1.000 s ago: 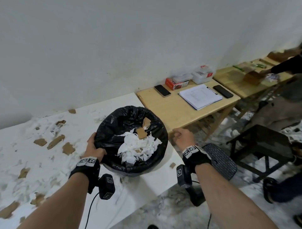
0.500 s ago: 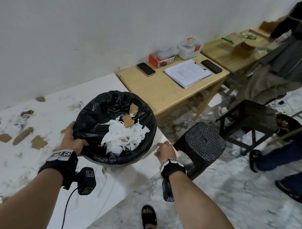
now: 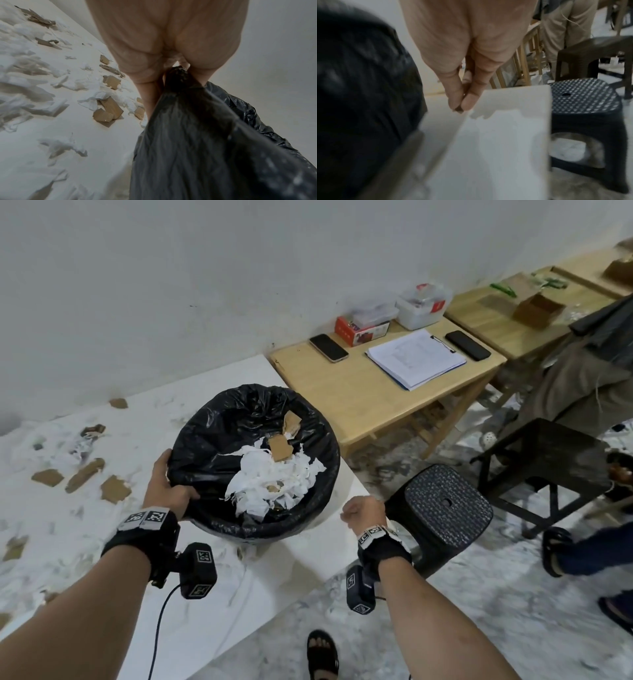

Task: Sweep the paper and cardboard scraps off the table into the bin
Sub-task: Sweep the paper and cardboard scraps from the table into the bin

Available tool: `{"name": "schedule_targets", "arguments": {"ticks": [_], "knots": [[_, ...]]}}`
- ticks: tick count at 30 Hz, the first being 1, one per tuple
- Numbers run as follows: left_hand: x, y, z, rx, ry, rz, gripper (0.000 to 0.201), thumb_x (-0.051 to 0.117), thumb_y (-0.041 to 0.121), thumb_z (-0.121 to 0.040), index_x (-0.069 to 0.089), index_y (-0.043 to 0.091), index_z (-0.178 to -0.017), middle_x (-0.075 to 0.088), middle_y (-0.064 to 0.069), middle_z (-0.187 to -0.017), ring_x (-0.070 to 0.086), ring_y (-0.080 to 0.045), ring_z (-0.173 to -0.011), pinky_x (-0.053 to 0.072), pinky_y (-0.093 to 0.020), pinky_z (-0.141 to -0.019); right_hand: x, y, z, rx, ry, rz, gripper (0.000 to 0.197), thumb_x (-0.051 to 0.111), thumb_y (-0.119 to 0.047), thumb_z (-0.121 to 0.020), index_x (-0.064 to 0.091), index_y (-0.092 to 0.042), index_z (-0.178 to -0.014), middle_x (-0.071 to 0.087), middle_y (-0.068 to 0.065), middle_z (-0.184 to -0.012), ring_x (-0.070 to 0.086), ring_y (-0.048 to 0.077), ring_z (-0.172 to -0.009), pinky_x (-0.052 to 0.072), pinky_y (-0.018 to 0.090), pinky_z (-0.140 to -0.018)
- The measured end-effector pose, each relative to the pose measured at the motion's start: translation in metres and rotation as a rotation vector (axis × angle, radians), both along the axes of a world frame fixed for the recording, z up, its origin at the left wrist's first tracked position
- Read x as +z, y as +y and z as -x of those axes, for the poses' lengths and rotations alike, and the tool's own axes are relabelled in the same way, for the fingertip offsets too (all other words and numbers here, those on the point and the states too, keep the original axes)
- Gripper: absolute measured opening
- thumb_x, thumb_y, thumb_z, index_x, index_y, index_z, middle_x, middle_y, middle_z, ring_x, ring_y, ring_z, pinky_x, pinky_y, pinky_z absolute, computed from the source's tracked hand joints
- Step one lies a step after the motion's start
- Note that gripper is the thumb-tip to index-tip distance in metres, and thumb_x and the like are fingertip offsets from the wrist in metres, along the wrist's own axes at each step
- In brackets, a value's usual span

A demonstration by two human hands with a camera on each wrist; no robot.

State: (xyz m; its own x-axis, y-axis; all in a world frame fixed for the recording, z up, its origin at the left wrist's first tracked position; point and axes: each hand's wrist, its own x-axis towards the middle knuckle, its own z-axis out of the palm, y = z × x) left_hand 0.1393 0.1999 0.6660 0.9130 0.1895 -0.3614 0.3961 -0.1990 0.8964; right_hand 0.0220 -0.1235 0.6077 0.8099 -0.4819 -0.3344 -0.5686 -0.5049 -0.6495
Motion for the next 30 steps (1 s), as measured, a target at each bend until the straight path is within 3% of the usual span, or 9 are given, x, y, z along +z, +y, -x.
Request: {"name": "schedule_targets", "arguments": {"ticks": [2, 5, 8, 12, 16, 19, 23, 26, 30], "knots": [[0.01, 0.01, 0.003, 0.013, -0.018, -0.032, 0.094, 0.05, -0.023, -0.077, 0.034, 0.033, -0.151, 0.058, -0.01, -0.116, 0.058, -0.027, -0.076, 0.051, -0.038, -0.07, 0.026, 0.003, -0.013, -0.03, -0.124, -0.043, 0.044, 0.07, 0.005, -0.073, 0.058, -0.031, -0.049, 0.063, -0.002, -0.059, 0.066, 0.028, -0.066, 0.056, 0.038, -0.069], [0.024, 0.027, 0.009, 0.037, 0.003, -0.087, 0.094, 0.051, -0.019, -0.077, 0.033, 0.034, -0.151, 0.057, -0.007, -0.113, 0.056, -0.03, -0.078, 0.052, -0.04, -0.067, 0.081, 0.008, -0.045, -0.08, -0.312, -0.136, 0.036, 0.065, 0.009, -0.079, 0.062, -0.022, -0.06, 0.064, -0.002, -0.06, 0.065, 0.023, -0.061, 0.058, 0.034, -0.062], [0.035, 0.044, 0.014, 0.07, -0.009, -0.095, 0.096, 0.052, -0.02, -0.075, 0.031, 0.031, -0.153, 0.053, -0.003, -0.124, 0.057, -0.031, -0.092, 0.057, -0.049, -0.076, 0.137, 0.033, -0.075, -0.025, -0.404, -0.241, 0.028, 0.063, 0.008, -0.081, 0.066, -0.016, -0.066, 0.071, 0.011, -0.072, 0.07, 0.028, -0.068, 0.06, 0.034, -0.066], [0.035, 0.067, 0.016, 0.106, -0.035, -0.089, 0.099, 0.052, -0.018, -0.07, 0.032, 0.034, -0.152, 0.055, -0.01, -0.138, 0.059, -0.037, -0.109, 0.057, -0.055, -0.083, 0.176, 0.095, -0.091, 0.183, -0.391, -0.244, 0.008, 0.069, -0.001, -0.08, 0.073, -0.008, -0.082, 0.074, 0.012, -0.082, 0.072, 0.026, -0.069, 0.061, 0.034, -0.071], [0.045, 0.082, 0.022, 0.144, -0.034, -0.09, 0.096, 0.051, -0.016, -0.072, 0.034, 0.037, -0.15, 0.06, -0.009, -0.128, 0.062, -0.037, -0.102, 0.057, -0.049, -0.078, 0.174, 0.148, -0.099, 0.452, -0.368, -0.058, 0.031, 0.047, -0.005, -0.086, 0.074, -0.01, -0.101, 0.073, 0.007, -0.101, 0.07, 0.021, -0.088, 0.055, 0.023, -0.08], [0.047, 0.099, 0.026, 0.199, -0.032, -0.089, 0.094, 0.051, -0.017, -0.073, 0.035, 0.04, -0.147, 0.061, -0.009, -0.119, 0.062, -0.038, -0.097, 0.057, -0.049, -0.076, 0.173, 0.154, -0.112, 0.432, -0.42, -0.032, 0.029, 0.051, -0.008, -0.085, 0.074, -0.016, -0.1, 0.073, 0.0, -0.102, 0.066, 0.013, -0.092, 0.047, 0.012, -0.074], [0.046, 0.127, 0.035, 0.322, -0.006, -0.108, 0.094, 0.054, -0.017, -0.075, 0.033, 0.034, -0.151, 0.058, -0.007, -0.127, 0.059, -0.036, -0.104, 0.055, -0.044, -0.077, 0.154, 0.132, -0.133, 0.289, -0.393, -0.034, 0.025, 0.052, -0.008, -0.083, 0.071, -0.017, -0.094, 0.071, 0.001, -0.098, 0.065, 0.019, -0.092, 0.053, 0.029, -0.083], [0.039, 0.146, 0.046, 0.417, 0.007, -0.116, 0.094, 0.054, -0.018, -0.075, 0.033, 0.031, -0.153, 0.057, -0.008, -0.129, 0.059, -0.035, -0.102, 0.054, -0.043, -0.077, 0.125, 0.123, -0.133, 0.422, -0.157, 0.009, 0.03, 0.066, -0.014, -0.08, 0.065, -0.019, -0.11, 0.063, 0.0, -0.099, 0.062, 0.02, -0.094, 0.051, 0.029, -0.088], [0.025, 0.164, 0.063, 0.529, 0.041, -0.105, 0.094, 0.053, -0.018, -0.075, 0.034, 0.032, -0.152, 0.06, -0.01, -0.121, 0.06, -0.034, -0.098, 0.054, -0.042, -0.079, 0.074, 0.134, -0.124, 0.751, 0.216, 0.084, 0.082, 0.081, -0.03, -0.07, 0.039, -0.026, -0.14, 0.041, 0.01, -0.137, 0.048, 0.029, -0.124, 0.044, 0.034, -0.097]]}}
